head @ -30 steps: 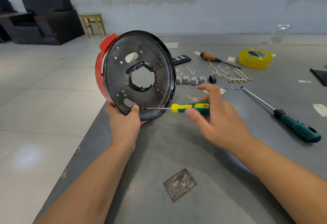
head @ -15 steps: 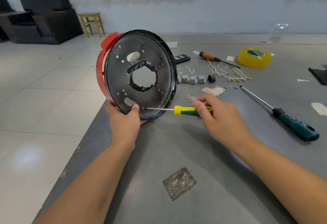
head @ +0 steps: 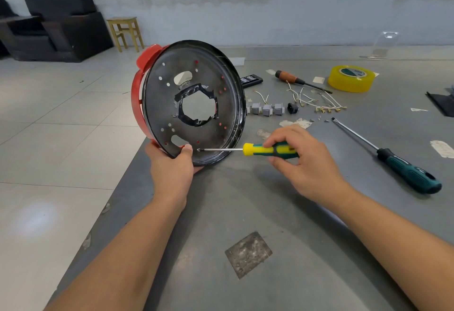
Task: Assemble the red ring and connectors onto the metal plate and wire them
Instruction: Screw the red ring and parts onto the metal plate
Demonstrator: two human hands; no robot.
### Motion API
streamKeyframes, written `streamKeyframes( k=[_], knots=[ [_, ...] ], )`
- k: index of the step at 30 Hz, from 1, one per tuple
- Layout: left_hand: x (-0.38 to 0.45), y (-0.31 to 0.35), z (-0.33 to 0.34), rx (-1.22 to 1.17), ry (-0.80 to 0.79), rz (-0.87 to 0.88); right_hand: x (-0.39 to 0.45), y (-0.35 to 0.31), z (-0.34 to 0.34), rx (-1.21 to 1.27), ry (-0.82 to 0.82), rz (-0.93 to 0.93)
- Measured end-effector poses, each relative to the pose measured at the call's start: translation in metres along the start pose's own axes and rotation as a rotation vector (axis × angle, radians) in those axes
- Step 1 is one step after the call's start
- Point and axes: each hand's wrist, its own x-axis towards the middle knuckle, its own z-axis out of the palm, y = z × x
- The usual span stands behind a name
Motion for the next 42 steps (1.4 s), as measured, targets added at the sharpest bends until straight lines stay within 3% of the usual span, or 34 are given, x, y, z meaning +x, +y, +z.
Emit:
streamKeyframes(
  k=[7, 11, 16, 26, 28, 30, 33, 37, 42],
  knots=[
    [-0.003, 0.006, 0.000, -0.020, -0.007, -0.018, 0.000, 0.011, -0.004, 0.230, -0.019, 0.179],
    [-0.003, 0.005, 0.000, -0.001, 0.003, -0.009, 0.005, 0.023, -0.019, 0.450, 0.127, 0.308],
    [-0.003, 0.005, 0.001, -0.050, 0.005, -0.022, 0.007, 0.055, -0.029, -0.036, 0.255, 0.443],
    [-0.013, 0.013, 0.001, -0.092, -0.046, -0.034, 0.003, 0.065, -0.029, -0.508, -0.012, 0.555],
    [-0.017, 0.016, 0.002, -0.102, -0.057, -0.047, 0.004, 0.052, -0.026, -0.596, 0.035, 0.511],
    [-0.021, 0.017, 0.006, -0.127, -0.082, -0.076, 0.006, 0.028, -0.016, -0.577, 0.106, 0.309],
    [-0.030, 0.018, 0.015, -0.163, -0.121, -0.128, 0.013, -0.016, 0.016, -0.452, 0.002, 0.048],
    [-0.039, 0.017, 0.020, -0.170, -0.157, -0.124, 0.026, -0.041, 0.055, -0.457, -0.151, 0.062],
    [-0.042, 0.015, 0.023, -0.140, -0.151, -0.104, 0.033, -0.045, 0.073, -0.572, -0.121, 0.061]
  ],
)
